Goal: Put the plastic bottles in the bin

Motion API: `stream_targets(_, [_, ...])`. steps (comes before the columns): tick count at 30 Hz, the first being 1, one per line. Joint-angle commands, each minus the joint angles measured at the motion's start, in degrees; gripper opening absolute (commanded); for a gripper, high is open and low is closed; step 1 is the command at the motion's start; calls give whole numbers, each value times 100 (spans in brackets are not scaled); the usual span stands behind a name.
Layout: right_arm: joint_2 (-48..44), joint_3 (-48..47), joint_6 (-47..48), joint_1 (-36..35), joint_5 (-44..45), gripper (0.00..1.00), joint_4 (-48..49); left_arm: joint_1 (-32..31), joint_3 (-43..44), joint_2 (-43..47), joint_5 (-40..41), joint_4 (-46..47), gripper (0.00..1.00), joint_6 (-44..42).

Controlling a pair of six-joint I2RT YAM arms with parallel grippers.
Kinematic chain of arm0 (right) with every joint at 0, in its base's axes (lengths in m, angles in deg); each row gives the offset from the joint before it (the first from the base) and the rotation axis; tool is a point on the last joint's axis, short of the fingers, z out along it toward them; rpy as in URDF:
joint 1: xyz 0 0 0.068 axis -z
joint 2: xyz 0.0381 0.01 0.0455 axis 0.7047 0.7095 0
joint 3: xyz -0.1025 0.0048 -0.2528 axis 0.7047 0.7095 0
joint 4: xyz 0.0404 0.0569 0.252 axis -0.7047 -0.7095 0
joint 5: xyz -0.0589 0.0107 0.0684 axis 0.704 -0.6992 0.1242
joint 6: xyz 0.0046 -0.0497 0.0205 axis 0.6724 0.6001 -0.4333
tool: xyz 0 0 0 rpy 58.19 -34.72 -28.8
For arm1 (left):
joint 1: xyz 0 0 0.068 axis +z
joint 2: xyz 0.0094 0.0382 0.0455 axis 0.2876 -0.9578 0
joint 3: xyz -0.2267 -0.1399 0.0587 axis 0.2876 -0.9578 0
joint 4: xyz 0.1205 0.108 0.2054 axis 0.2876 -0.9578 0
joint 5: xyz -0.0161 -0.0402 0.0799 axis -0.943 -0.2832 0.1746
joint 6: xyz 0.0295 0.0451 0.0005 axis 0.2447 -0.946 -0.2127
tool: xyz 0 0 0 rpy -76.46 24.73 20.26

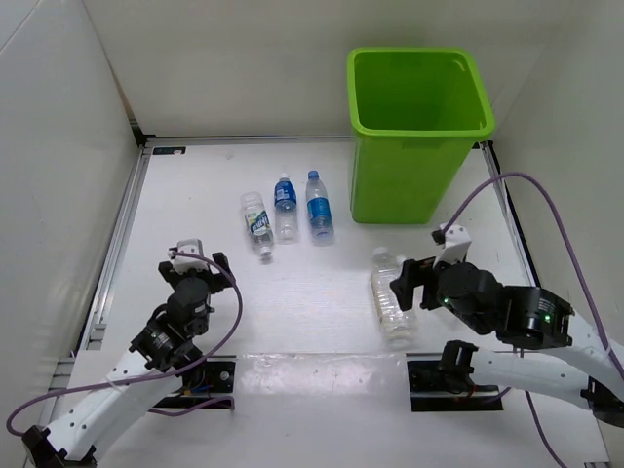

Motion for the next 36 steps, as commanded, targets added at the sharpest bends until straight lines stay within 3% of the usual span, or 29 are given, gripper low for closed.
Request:
stream_targets(1, [-164, -296, -731, 150, 1024, 90, -543, -6, -112, 116, 176, 183, 100, 76])
stream_targets(6, [-323, 99, -713, 1072, -114, 90, -323, -6, -191, 274, 273, 165, 100, 120])
stream_targets(7, [-331, 231, -574, 1648, -354, 90, -253, -6, -191, 283, 282, 165, 100, 128])
stream_targets(9, [-191, 451, -362, 2152, -881, 90, 125, -6, -183, 265, 299, 157, 100, 137])
stream_targets(10, [35, 591, -327, 3007, -1832, 90, 282, -6, -165, 213, 299, 183, 100, 128])
stream_targets(11, [142, 784, -344, 3312, -2146, 90, 275, -15, -156, 178, 291, 200, 100, 137])
stream_targets(12, [274, 968, -353, 4220, -3037, 90, 301, -7, -139, 108, 282, 200, 100, 137])
stream_targets(13, [510, 1048, -318, 4229, -3298, 90, 284, -6, -139, 107, 282, 218, 100, 128])
stream_targets(16, [960, 1532, 95, 5290, -4405, 90, 581, 2, -104, 19, 220, 305, 100, 120])
stream_targets(18, [1083, 1638, 61, 5145, -4479, 90, 819, -6, -104, -34, 185, 288, 100, 111])
stream_targets(19, [1179, 1638, -61, 4995, -4078, 90, 837, 2, -95, -42, 168, 271, 100, 102])
stream_targets(20, [1337, 1542, -219, 4367, -3874, 90, 907, -6, -103, -60, 168, 288, 100, 102])
stream_targets(23, [1549, 1393, -772, 3434, -2801, 90, 838, 2, -104, -43, 185, 288, 100, 102])
stream_targets(26, [2093, 1374, -941, 3210, -2685, 90, 951, 2, -104, -16, 203, 253, 100, 111])
stream_targets(31, [2709, 1594, -968, 3420, -2782, 90, 1206, 11, -112, 63, 220, 218, 100, 120])
stream_targets(36, [2912, 1743, -959, 3421, -2782, 90, 1251, 11, -121, 89, 203, 209, 100, 137])
